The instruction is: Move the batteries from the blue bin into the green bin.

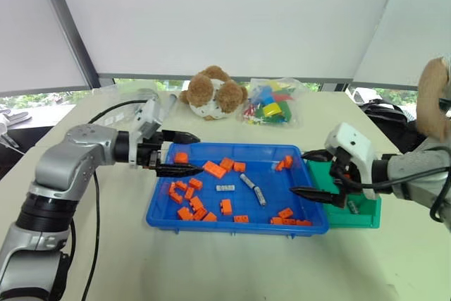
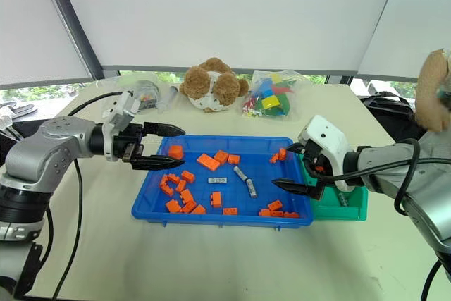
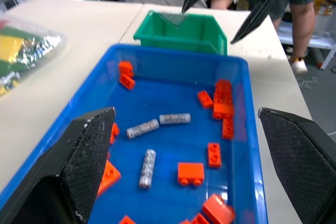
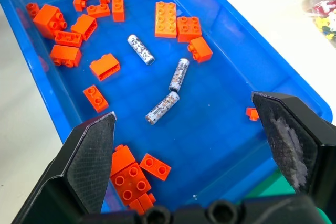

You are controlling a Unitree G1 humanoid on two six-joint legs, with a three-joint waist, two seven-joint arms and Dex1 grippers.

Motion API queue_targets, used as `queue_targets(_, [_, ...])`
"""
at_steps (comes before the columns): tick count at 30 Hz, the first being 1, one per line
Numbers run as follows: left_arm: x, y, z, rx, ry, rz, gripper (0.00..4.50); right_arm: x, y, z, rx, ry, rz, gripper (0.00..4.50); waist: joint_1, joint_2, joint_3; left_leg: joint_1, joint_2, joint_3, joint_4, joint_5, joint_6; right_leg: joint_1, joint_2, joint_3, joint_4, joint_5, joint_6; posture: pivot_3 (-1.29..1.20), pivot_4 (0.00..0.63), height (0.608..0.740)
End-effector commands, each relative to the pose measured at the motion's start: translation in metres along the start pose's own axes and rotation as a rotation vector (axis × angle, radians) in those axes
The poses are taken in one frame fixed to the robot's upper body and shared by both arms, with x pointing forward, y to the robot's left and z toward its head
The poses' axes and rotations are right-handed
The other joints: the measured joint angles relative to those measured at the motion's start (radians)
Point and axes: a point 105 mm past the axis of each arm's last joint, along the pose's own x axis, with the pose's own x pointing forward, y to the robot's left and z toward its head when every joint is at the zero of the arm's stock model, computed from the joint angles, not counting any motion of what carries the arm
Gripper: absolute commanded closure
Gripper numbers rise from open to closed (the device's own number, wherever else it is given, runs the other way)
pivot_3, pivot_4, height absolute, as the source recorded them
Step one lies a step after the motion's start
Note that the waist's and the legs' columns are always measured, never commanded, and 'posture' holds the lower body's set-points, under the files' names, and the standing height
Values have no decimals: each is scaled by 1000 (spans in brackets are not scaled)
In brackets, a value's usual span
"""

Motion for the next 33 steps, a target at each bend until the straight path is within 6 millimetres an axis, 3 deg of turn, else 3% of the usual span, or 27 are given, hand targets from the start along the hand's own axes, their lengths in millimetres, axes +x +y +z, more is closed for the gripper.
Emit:
queue_targets(1, [-8,-4,11,32,-20,-1,0,-2,-4,9,-41,-24,-12,30,0,0,0,0,0,0,0,0,0,0,0,0,0,0,0,0,150,733])
queue_targets(19, [-10,-7,10,8,-22,7,0,23,0,19,-57,-68,77,30,-1,0,0,0,0,0,0,0,0,0,0,0,0,0,0,0,150,733])
queue_targets(27, [-10,-2,13,27,-28,13,0,74,9,36,-44,-131,157,30,-3,0,0,0,0,0,0,0,0,-1,0,0,0,0,0,0,150,733])
queue_targets(33, [-8,0,18,44,-30,12,0,119,13,38,-172,-128,224,30,0,0,0,-1,0,1,0,0,0,-1,0,0,0,0,0,0,150,733])
